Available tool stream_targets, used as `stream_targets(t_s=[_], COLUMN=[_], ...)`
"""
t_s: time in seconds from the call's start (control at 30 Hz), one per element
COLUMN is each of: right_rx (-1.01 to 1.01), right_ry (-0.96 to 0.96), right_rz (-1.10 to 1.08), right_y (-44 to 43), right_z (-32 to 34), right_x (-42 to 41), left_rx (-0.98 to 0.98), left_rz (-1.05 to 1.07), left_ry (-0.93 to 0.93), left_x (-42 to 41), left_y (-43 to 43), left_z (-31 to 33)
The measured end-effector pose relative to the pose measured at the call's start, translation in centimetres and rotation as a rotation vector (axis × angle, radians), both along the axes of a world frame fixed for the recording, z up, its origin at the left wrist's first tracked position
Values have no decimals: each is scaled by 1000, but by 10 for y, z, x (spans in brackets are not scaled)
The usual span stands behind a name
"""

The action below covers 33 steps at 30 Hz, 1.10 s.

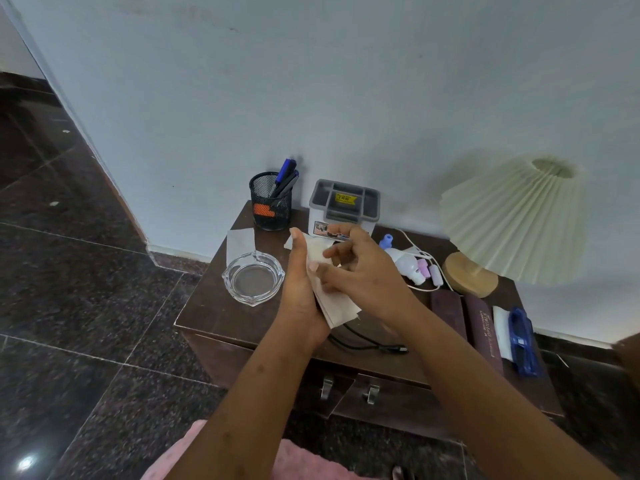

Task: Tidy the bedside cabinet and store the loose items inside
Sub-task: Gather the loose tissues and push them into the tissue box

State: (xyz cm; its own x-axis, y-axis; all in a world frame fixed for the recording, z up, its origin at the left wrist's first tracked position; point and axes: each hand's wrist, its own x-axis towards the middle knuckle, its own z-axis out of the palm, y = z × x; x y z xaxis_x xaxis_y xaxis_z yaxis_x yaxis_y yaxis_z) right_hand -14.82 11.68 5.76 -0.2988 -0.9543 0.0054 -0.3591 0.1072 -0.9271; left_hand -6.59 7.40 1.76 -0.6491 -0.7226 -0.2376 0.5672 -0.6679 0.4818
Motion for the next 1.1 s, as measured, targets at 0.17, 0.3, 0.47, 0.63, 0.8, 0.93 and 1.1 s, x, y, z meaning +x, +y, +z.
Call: stream_targets(t_s=[0.17,0.3,0.47,0.63,0.8,0.93,1.1], right_rx=[-184,-186,-6,-48,-16,39,33], right_ry=[174,558,532,385,344,576,860], right_rz=[-14,102,128,122,207,387,277], right_y=[1,3,2,3,8,19,30], right_z=[6,0,-4,-3,-8,-13,-25], right_x=[-7,-9,-11,-12,-16,-16,-12], left_rx=[-13,27,-16,-90,-57,16,76], left_rz=[-42,-85,-114,-127,-123,-70,-77], left_ry=[63,148,77,-34,-32,-79,-115], left_x=[2,1,1,2,2,3,-1], left_y=[1,8,8,4,3,-4,-1], left_z=[5,14,9,2,0,0,-1])
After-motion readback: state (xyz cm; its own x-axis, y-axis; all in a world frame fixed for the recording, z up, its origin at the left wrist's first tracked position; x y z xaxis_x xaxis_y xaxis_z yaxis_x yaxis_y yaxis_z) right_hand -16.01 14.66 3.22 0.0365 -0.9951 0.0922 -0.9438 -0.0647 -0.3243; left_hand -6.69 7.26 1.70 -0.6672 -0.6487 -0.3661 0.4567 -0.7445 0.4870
